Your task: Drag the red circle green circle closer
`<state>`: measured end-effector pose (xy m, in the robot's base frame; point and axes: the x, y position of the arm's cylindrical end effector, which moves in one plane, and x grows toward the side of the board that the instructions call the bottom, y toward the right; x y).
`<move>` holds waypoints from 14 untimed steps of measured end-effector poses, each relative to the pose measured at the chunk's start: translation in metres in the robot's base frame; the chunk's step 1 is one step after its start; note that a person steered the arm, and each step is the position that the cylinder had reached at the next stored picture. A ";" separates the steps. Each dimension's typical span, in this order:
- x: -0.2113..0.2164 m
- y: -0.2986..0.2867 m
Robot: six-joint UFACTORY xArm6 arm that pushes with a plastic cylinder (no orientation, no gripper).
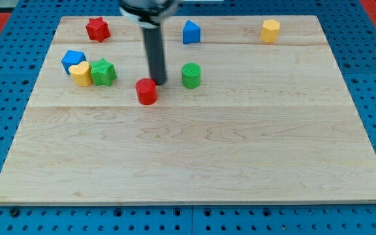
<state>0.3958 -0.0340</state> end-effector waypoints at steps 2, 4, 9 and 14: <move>0.016 0.025; -0.005 0.092; -0.044 -0.035; 0.008 -0.018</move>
<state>0.4035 -0.0519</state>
